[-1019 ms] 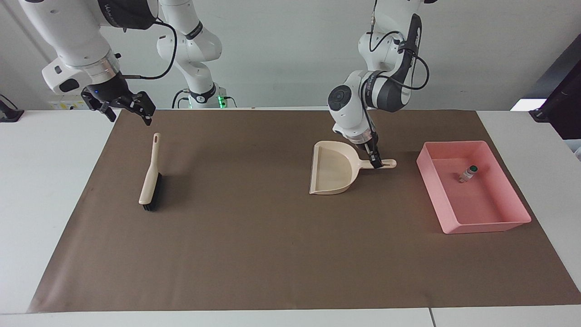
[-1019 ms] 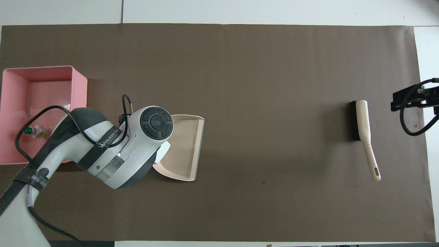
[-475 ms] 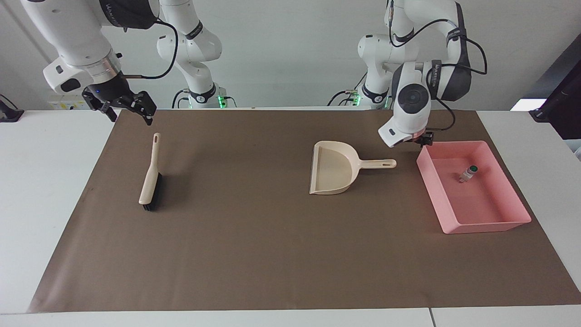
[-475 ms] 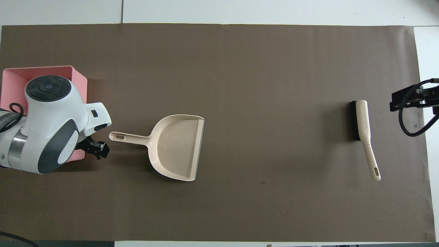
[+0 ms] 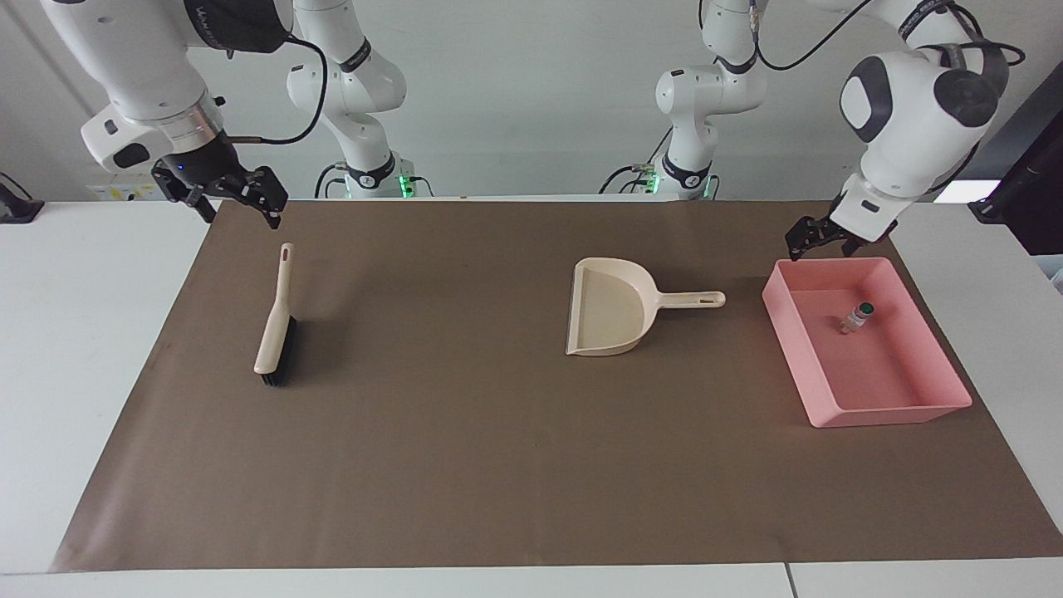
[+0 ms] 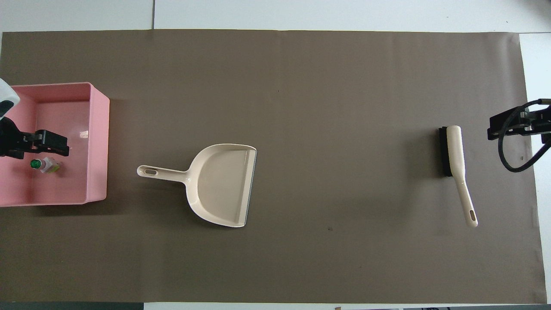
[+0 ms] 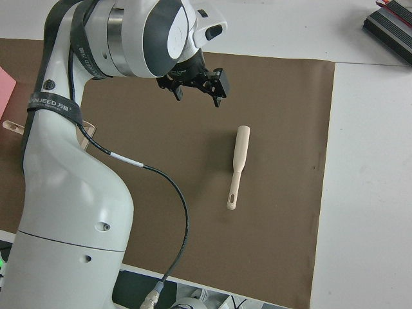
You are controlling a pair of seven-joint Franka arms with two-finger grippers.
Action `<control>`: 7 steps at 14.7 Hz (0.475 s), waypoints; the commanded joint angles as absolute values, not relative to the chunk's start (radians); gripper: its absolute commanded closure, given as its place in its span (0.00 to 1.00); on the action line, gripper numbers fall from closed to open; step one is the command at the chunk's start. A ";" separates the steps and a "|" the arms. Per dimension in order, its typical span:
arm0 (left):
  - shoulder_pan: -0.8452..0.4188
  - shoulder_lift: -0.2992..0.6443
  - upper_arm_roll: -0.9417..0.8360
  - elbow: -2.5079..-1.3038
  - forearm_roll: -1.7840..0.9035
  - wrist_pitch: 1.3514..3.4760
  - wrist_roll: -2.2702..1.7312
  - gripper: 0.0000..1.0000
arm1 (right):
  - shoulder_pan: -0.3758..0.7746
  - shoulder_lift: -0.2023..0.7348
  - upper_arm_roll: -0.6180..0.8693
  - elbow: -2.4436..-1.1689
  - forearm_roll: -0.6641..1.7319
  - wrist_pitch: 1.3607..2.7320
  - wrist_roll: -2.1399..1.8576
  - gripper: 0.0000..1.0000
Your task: Clean e-waste and dump in bin
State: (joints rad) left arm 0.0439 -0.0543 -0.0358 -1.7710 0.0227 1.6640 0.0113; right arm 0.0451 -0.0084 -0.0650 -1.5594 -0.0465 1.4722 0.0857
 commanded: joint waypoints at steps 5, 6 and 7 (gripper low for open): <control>0.046 0.011 -0.044 -1.462 -0.006 1.424 -0.011 0.02 | 0.049 -0.031 -0.067 -1.588 -0.043 1.477 0.081 0.01; 0.046 -0.001 -0.044 -1.473 -0.002 1.417 -0.006 0.02 | 0.049 -0.031 -0.067 -1.588 -0.043 1.477 0.081 0.01; 0.048 -0.011 -0.044 -1.498 -0.002 1.404 -0.003 0.02 | 0.049 -0.031 -0.067 -1.588 -0.043 1.477 0.083 0.01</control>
